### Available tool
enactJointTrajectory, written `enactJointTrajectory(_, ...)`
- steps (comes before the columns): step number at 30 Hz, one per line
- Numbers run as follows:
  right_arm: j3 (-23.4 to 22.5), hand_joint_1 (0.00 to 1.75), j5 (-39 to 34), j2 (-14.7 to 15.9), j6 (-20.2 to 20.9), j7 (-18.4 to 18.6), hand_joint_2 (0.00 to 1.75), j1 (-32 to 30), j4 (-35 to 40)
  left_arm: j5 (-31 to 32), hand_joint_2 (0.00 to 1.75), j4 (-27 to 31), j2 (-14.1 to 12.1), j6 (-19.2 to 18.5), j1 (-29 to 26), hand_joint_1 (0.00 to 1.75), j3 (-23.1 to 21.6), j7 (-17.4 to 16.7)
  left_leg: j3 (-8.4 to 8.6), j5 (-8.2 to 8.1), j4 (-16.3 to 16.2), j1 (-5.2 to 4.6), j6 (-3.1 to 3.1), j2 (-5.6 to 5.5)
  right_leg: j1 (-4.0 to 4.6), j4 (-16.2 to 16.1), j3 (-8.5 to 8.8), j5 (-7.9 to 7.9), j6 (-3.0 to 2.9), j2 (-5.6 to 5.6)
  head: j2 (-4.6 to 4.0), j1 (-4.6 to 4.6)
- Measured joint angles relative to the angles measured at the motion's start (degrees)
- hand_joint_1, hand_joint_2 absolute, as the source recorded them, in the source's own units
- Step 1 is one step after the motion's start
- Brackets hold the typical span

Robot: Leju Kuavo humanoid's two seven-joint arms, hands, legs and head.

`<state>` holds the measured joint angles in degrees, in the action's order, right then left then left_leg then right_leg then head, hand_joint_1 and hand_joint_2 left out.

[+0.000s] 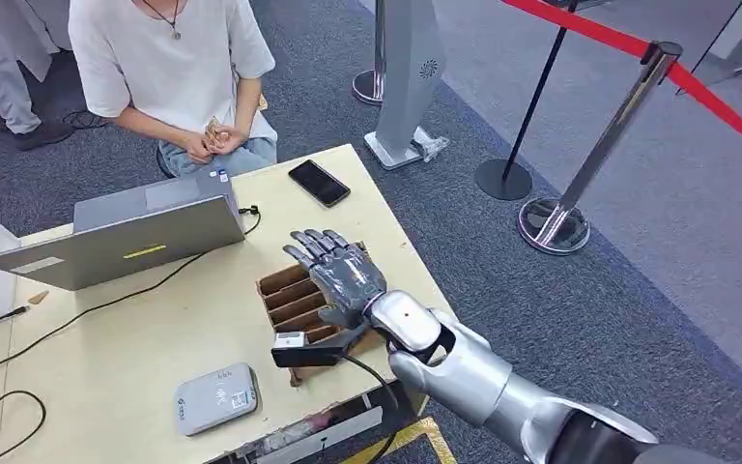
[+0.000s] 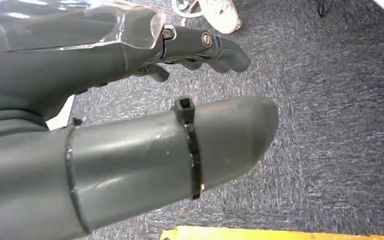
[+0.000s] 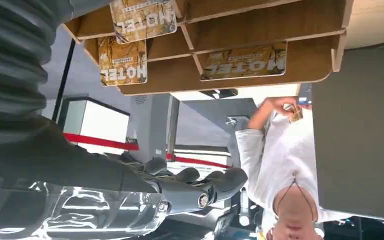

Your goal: Pass the card to the sensor for recognition and then transmit it.

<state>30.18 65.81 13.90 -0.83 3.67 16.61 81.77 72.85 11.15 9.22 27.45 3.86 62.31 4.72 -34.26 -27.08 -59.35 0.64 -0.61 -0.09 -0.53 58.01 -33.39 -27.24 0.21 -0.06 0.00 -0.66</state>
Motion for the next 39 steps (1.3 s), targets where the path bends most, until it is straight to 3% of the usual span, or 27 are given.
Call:
enactJointTrajectory(9, 0.02, 0.05, -0.02, 0.0, 0.55, 0.11, 1.75, 0.47, -0.02, -0.17, 0.0, 0.0, 0.24, 0.02, 0.01, 0.0, -0.02, -0.02, 0.0, 0.0, 0.0, 0.0, 0.0, 0.0, 0.0, 0.0, 0.0, 0.0, 0.0, 0.0, 0.0, 0.0)
enactJointTrajectory(10, 0.02, 0.26, -0.02, 0.0, 0.55, 0.11, 1.75, 0.5, -0.02, -0.18, 0.0, 0.0, 0.24, 0.02, 0.01, 0.0, -0.02, -0.02, 0.0, 0.0, 0.0, 0.0, 0.0, 0.0, 0.0, 0.0, 0.0, 0.0, 0.0, 0.0, 0.0, 0.0)
enactJointTrajectory(11, 0.02, 0.59, -0.02, 0.0, 0.55, 0.11, 1.75, 0.54, -0.02, -0.18, 0.0, 0.0, 0.24, 0.02, 0.01, 0.0, -0.02, -0.02, 0.0, 0.0, 0.0, 0.0, 0.0, 0.0, 0.0, 0.0, 0.0, 0.0, 0.0, 0.0, 0.0, 0.0)
enactJointTrajectory(16, 0.07, 0.56, -0.02, 0.0, 0.55, 0.11, 1.75, 0.8, -0.04, -0.2, 0.0, 0.0, 0.35, 0.02, 0.04, 0.0, -0.02, -0.02, 0.0, 0.0, 0.0, 0.0, 0.0, 0.0, 0.0, 0.0, 0.0, 0.0, 0.0, 0.0, 0.0, 0.0)
enactJointTrajectory(19, 0.11, 0.96, -0.02, 0.0, 0.61, 0.11, 1.75, 0.82, -0.04, -0.24, 0.0, 0.0, 0.52, 0.02, 0.05, 0.0, -0.02, -0.02, 0.0, 0.0, 0.0, 0.0, 0.0, 0.0, 0.0, 0.0, 0.0, 0.0, 0.0, 0.0, 0.0, 0.0)
enactJointTrajectory(21, 0.2, 1.13, -0.02, 0.0, 0.63, 0.11, 1.75, 0.95, -0.15, -0.24, 0.0, 0.0, 0.63, 0.02, 0.06, 0.0, -0.02, -0.02, 0.0, 0.0, 0.0, 0.0, 0.0, 0.0, 0.0, 0.0, 0.0, 0.0, 0.0, 0.0, 0.0, 0.0)
enactJointTrajectory(23, 0.35, 1.19, 0.0, 0.0, 0.72, -0.04, 1.75, 1.15, -0.33, -0.24, 0.0, 0.0, 0.7, 0.0, 0.07, 0.0, -0.02, -0.02, 0.0, 0.0, 0.0, 0.0, 0.0, 0.0, 0.0, 0.0, 0.0, 0.0, 0.0, 0.0, 0.0, 0.0)
enactJointTrajectory(26, 0.7, 0.99, 0.0, 0.0, 0.79, -0.09, 1.75, 1.47, -0.74, -0.22, 0.0, 0.0, 0.72, 0.0, 0.07, 0.0, -0.02, -0.02, 0.0, 0.0, 0.0, 0.0, 0.0, 0.0, 0.0, 0.0, 0.0, 0.0, 0.0, 0.0, 0.0, 0.0)
enactJointTrajectory(35, 1.44, 0.93, 0.02, 0.0, 0.81, -0.15, 1.75, 2.14, -2.01, -0.15, 0.0, 0.0, 0.76, -0.09, 0.13, 0.0, -0.04, -0.02, 0.0, 0.0, 0.0, 0.0, 0.0, 0.0, 0.0, 0.0, 0.0, 0.0, 0.0, 0.0, 0.0, 0.0)
enactJointTrajectory(39, 1.88, 0.7, 0.07, 0.0, 0.87, -0.28, 1.75, 2.46, -2.69, -0.18, 0.0, 0.0, 0.79, -0.09, 0.14, 0.0, -0.04, -0.02, -0.01, 0.0, 0.0, 0.0, 0.0, 0.0, 0.0, 0.0, 0.0, 0.0, 0.0, 0.0, 0.0, 0.0)
